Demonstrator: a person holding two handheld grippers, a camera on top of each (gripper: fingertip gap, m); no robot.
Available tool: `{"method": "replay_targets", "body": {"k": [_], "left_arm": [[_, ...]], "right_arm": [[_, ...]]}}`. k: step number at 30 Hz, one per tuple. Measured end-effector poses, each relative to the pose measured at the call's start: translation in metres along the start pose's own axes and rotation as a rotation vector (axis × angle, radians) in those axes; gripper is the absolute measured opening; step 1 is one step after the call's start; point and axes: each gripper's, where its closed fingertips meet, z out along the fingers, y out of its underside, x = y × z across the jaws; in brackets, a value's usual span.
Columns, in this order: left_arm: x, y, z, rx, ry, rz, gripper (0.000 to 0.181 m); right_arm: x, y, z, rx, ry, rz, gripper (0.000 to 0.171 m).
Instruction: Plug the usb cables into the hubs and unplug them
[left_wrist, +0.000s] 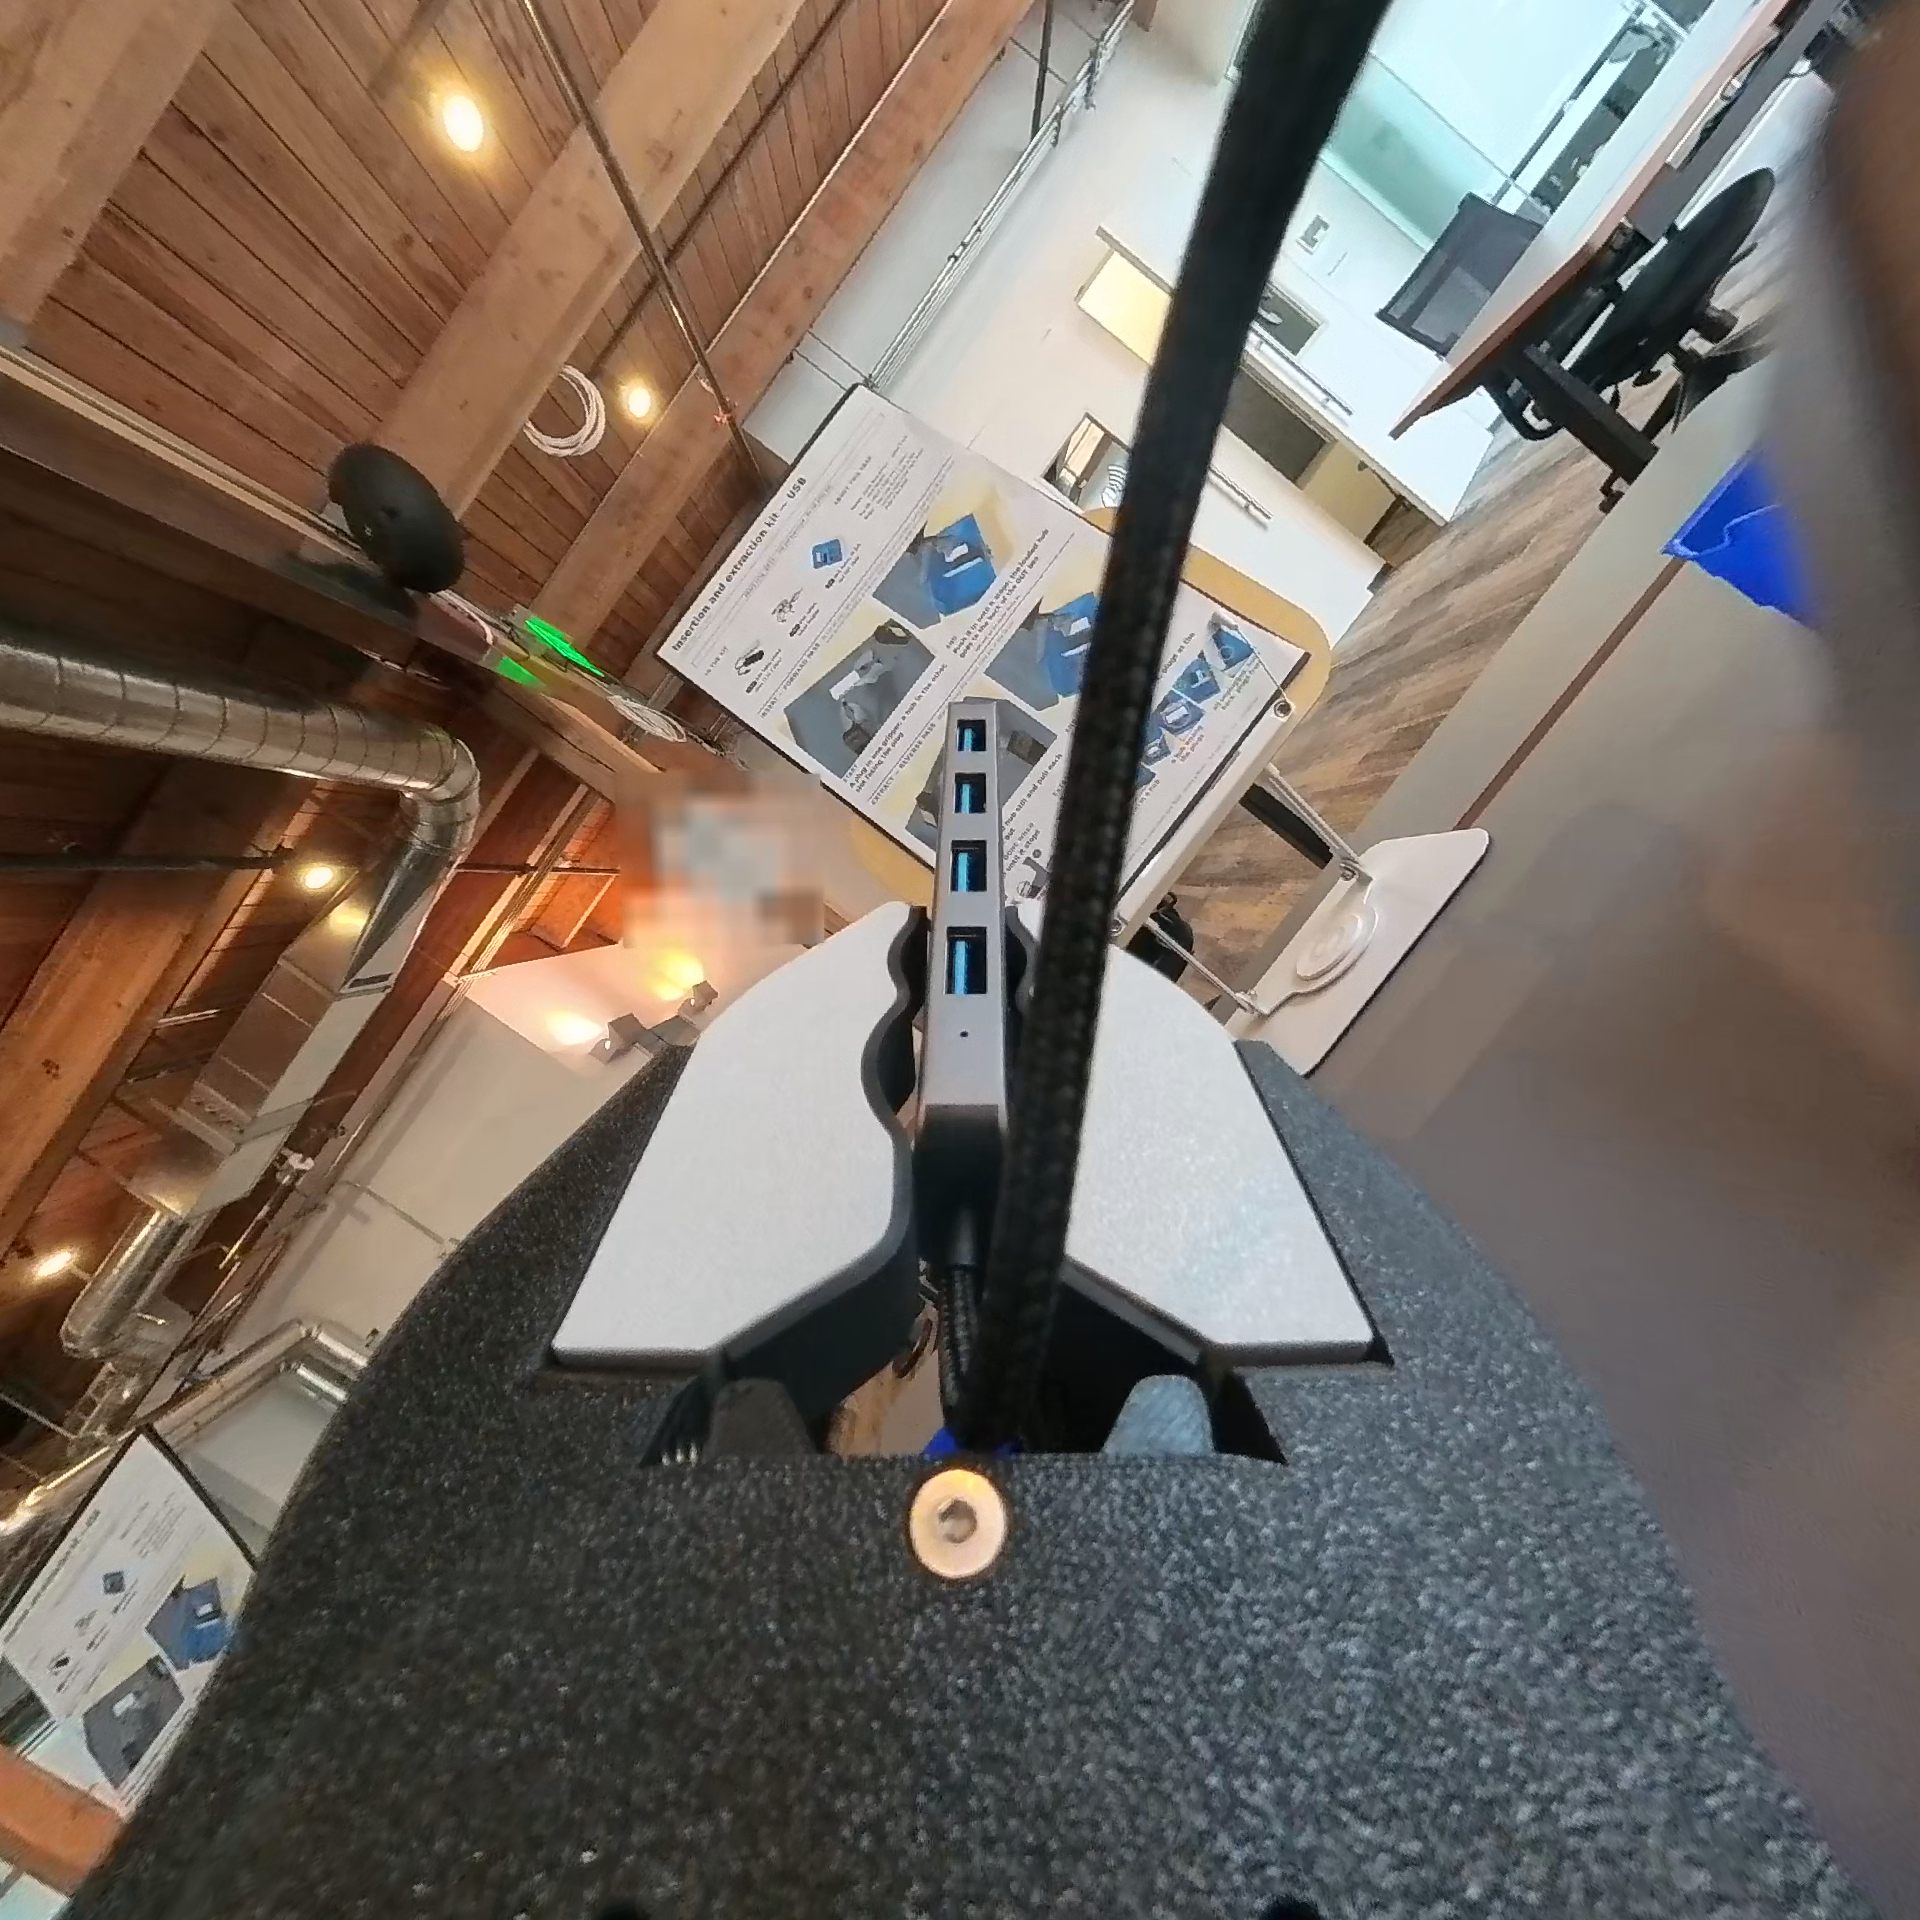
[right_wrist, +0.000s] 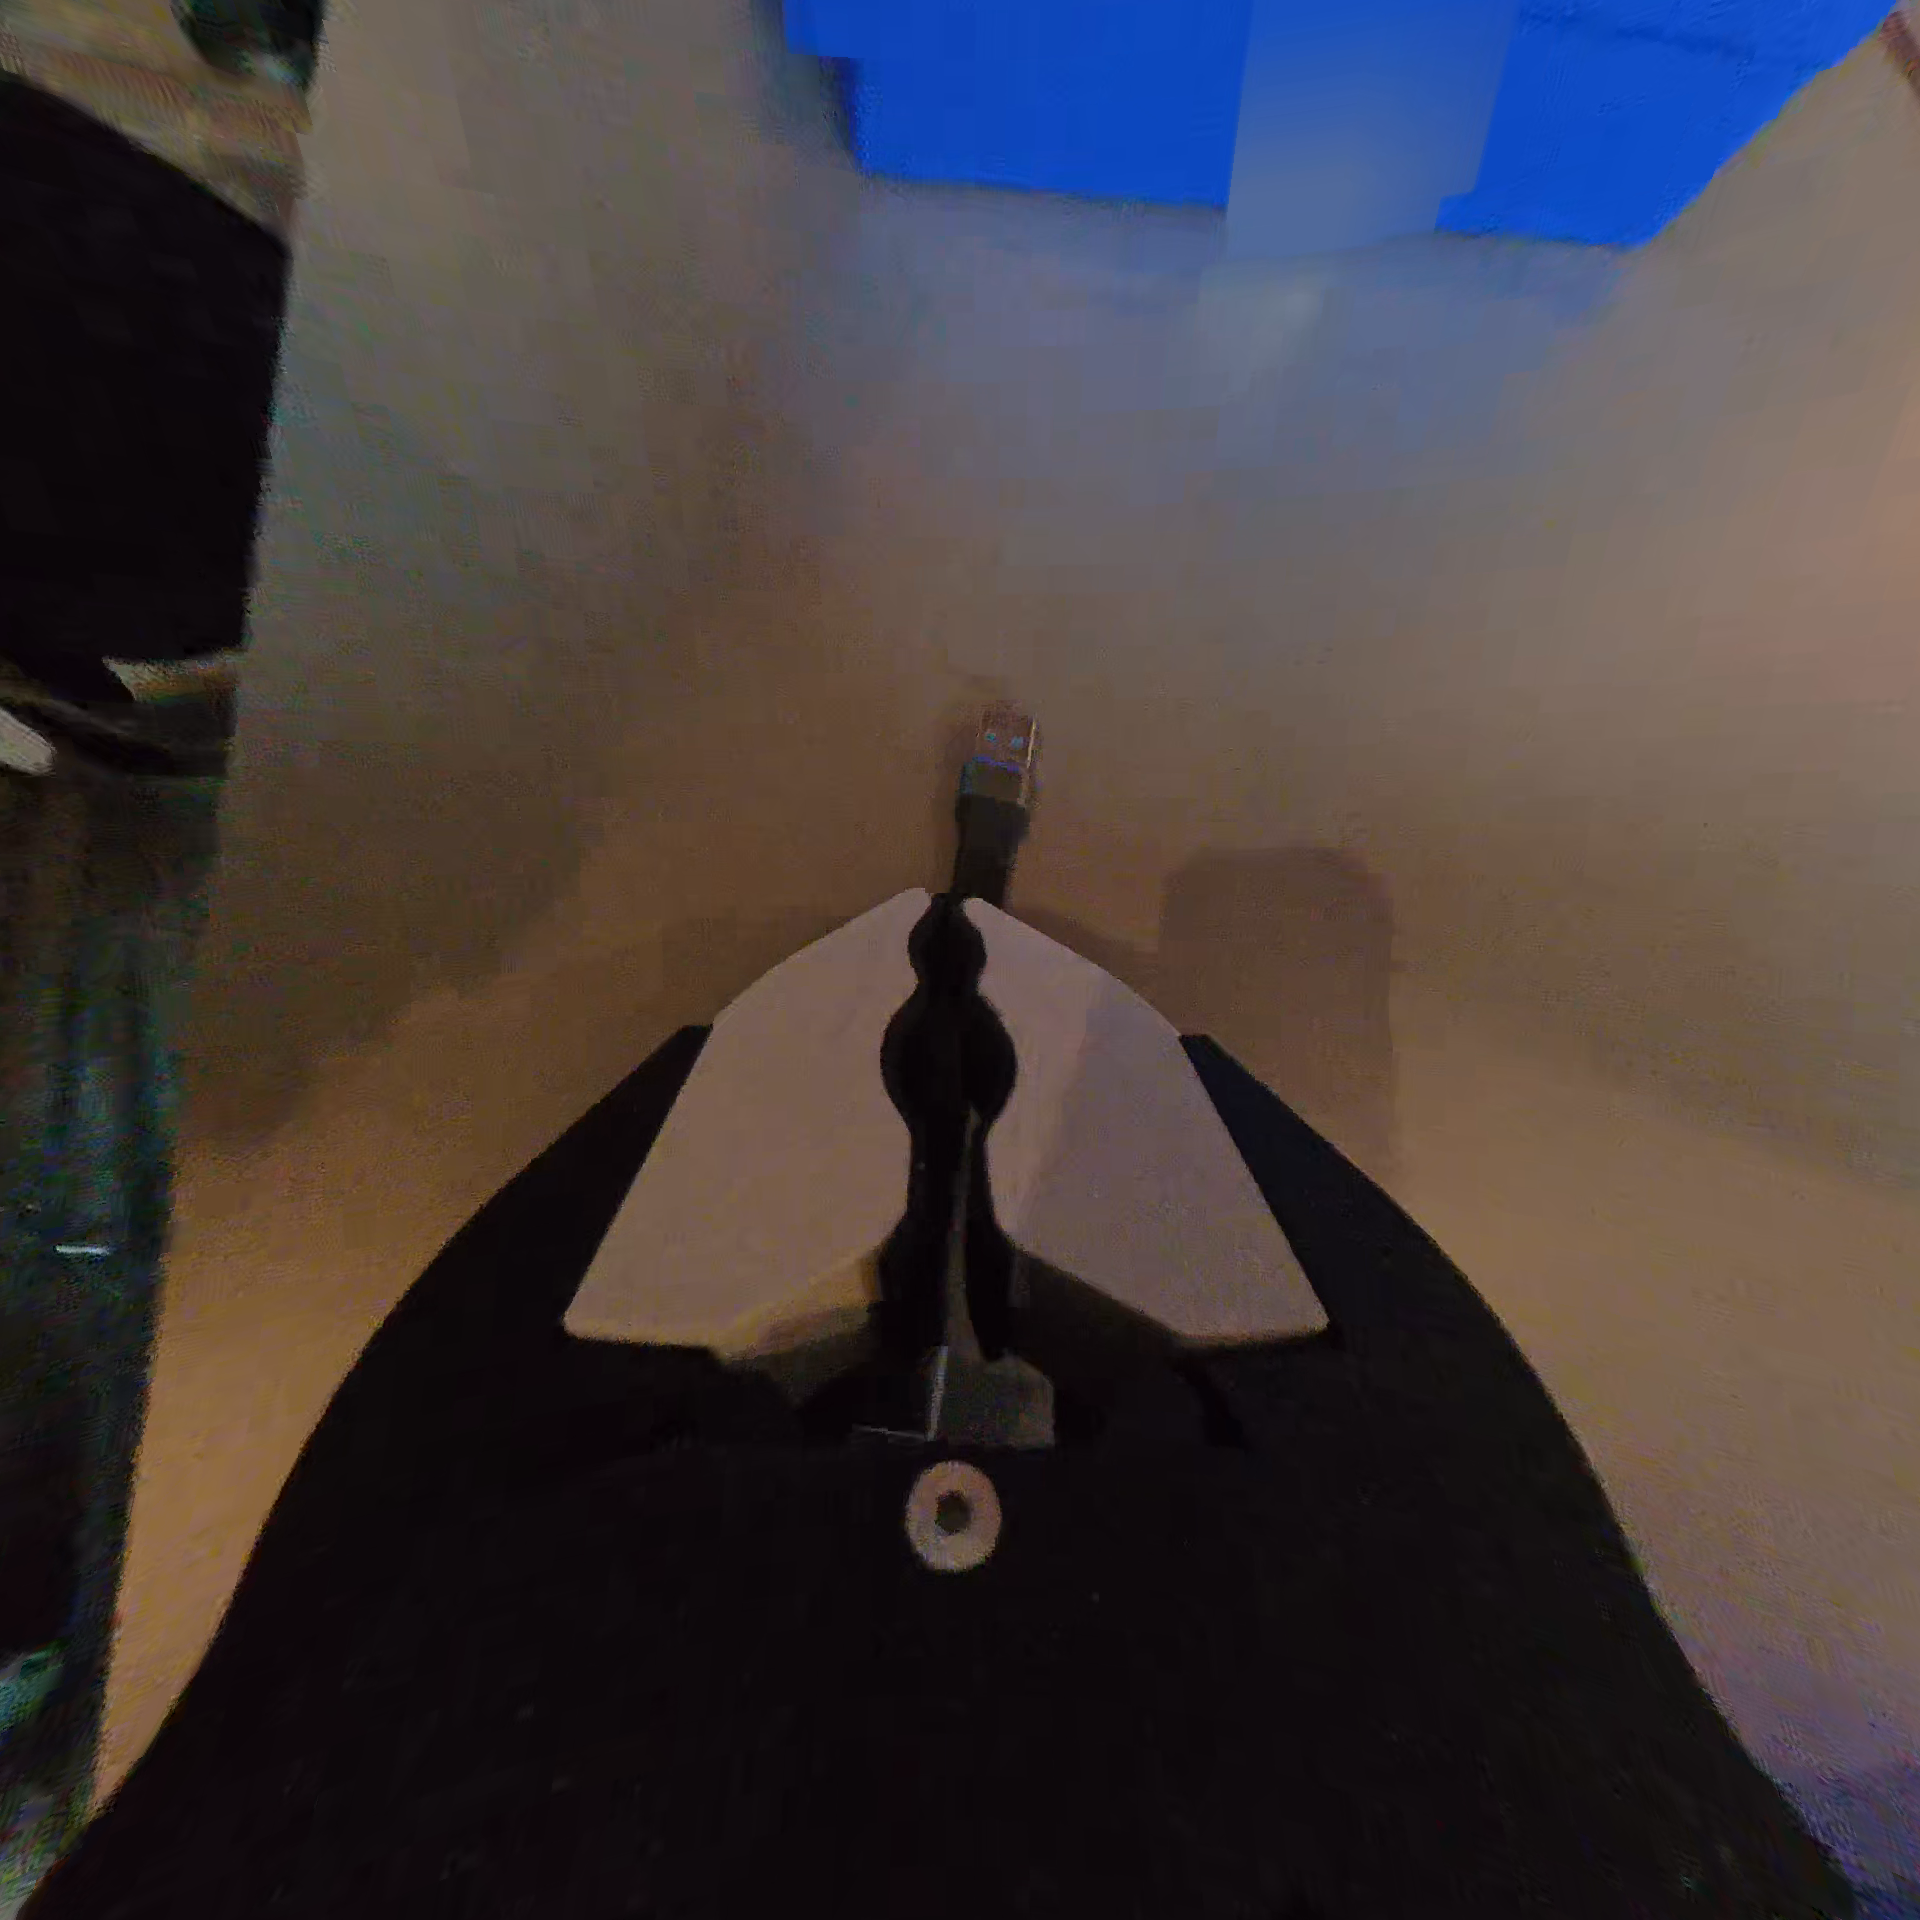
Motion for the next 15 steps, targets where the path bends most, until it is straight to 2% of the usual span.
{"method": "replay_targets", "body": {"k": [5, 8, 9, 10, 14, 15], "left_arm": [[0.001, 0.004, 0.002, -0.009, 0.004, -0.002, 0.012], [0.000, 0.005, 0.002, -0.012, 0.002, 0.000, 0.012], [0.000, 0.005, 0.002, -0.012, 0.002, 0.000, 0.012], [0.000, 0.004, 0.002, -0.012, 0.003, 0.000, 0.012], [0.003, 0.005, 0.003, -0.016, 0.009, 0.004, 0.012], [0.004, 0.005, 0.003, -0.018, 0.011, 0.007, 0.012]], "right_arm": [[-0.004, -0.019, -0.019, 0.071, -0.077, 0.160, 0.000], [0.008, 0.007, -0.019, -0.118, 0.051, 0.073, 0.000], [0.010, 0.017, -0.019, -0.184, 0.099, 0.015, 0.028], [0.006, 0.027, -0.017, -0.246, 0.100, -0.008, 0.034], [-0.004, 0.032, -0.014, -0.245, 0.097, 0.016, 0.010], [-0.001, 0.033, -0.013, -0.235, 0.110, 0.025, 0.010]]}}
